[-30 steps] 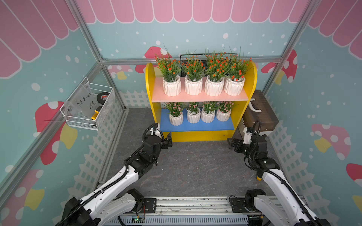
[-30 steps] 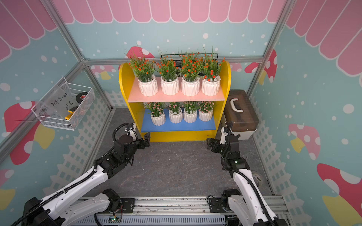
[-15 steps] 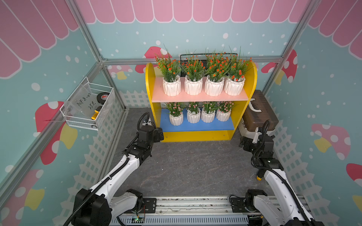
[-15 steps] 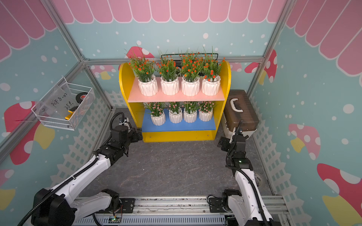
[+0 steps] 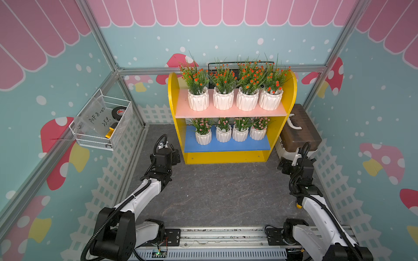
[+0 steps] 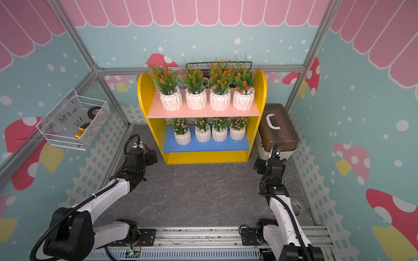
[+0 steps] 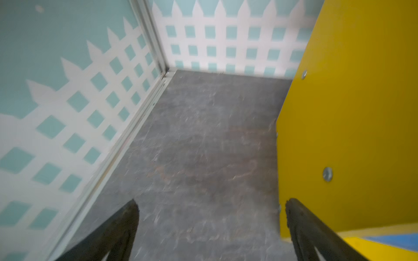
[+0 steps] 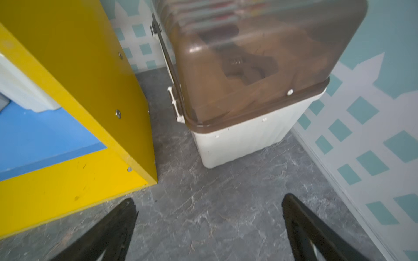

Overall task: Place the baby's breath potted plants on the rack by color
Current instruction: Reset both arms

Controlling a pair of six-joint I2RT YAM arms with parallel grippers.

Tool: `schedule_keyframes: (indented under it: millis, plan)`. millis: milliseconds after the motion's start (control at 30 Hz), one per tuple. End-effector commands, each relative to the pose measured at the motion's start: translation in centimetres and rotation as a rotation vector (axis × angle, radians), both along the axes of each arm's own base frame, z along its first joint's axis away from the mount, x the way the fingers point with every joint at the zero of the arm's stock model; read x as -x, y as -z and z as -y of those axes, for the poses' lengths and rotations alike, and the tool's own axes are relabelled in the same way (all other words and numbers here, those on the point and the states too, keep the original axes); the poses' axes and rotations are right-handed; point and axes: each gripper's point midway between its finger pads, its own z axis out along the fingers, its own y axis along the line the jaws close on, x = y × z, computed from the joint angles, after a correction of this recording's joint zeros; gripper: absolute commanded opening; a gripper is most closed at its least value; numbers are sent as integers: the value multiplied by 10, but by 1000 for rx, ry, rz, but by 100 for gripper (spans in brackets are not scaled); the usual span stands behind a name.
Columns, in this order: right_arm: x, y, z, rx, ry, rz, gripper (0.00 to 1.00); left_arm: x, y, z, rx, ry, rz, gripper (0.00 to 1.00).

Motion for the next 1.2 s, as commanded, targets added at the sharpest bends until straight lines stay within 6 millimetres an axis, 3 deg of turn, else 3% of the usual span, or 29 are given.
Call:
schedule_keyframes:
  millis: [0,133,333,400,600,700,733,833,1067,1167]
  plan:
    - [-6,7,11,69,31,13,99,-3,-7,-15,33,-23,133,99]
    - [-7,12,17,97,51,46,99,-4,0,-14,1,12,162,99]
    - [-16,14,12,100,13,114,99,-6,12,7,24,138,189,99]
    - [-20,17,9,97,-4,127,99,-4,9,12,27,171,247,99]
    - [-35,35,1,89,-62,128,99,-6,23,21,23,226,266,99]
    - [-31,39,6,116,-34,171,99,-11,32,29,22,272,223,99]
    - [-30,33,6,127,-29,222,99,-13,34,30,20,282,217,99]
    - [-24,46,-8,143,-113,240,99,-19,38,31,23,286,202,99]
    - [-62,62,-56,204,-370,136,99,-27,45,30,31,279,158,99]
    - [-63,64,-53,202,-348,122,99,-29,46,25,39,252,143,99]
